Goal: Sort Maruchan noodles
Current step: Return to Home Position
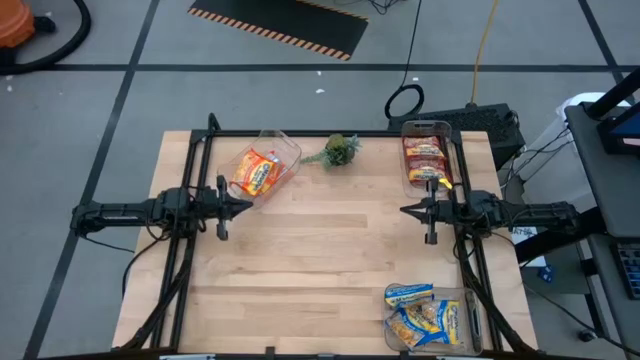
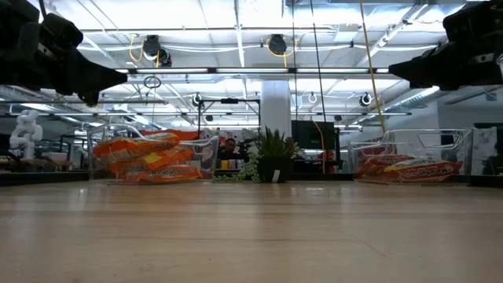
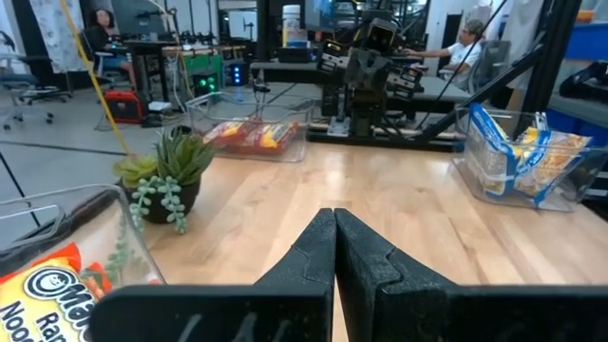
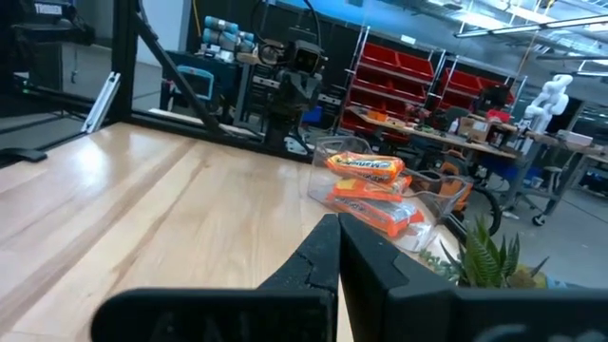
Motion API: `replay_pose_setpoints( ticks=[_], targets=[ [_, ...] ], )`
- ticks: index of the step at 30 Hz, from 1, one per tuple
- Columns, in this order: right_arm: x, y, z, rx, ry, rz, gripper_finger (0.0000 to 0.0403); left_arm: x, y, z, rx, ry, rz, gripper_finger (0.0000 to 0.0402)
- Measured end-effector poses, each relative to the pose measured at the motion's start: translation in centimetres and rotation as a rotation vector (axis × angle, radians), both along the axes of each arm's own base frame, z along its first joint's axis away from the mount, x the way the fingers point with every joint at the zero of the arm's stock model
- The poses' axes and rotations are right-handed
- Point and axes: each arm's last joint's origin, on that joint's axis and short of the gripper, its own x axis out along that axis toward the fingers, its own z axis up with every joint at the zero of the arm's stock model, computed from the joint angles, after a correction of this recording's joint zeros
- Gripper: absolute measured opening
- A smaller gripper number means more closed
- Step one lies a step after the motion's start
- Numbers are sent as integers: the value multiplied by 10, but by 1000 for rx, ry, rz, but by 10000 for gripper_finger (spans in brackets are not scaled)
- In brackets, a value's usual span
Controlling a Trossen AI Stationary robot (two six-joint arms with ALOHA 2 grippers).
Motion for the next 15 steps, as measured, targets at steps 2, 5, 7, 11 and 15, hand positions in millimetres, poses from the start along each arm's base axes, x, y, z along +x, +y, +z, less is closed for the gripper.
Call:
replay_pose_setpoints(
  ticks=[2,5,7,11,15],
  targets=[
    [0,0,0,-3,1,0,0,0,0,0,9,1,0,4],
    [0,0,0,-8,2,0,0,0,0,0,11,0,-1,4],
    [0,0,0,-6,2,0,0,0,0,1,25,-7,-3,4],
    [0,0,0,2,-2,0,0,-1,0,1,59,-12,-9,4],
    [0,0,0,-10,-1,0,0,-1,-2,1,50,-13,-55,3]
  ],
)
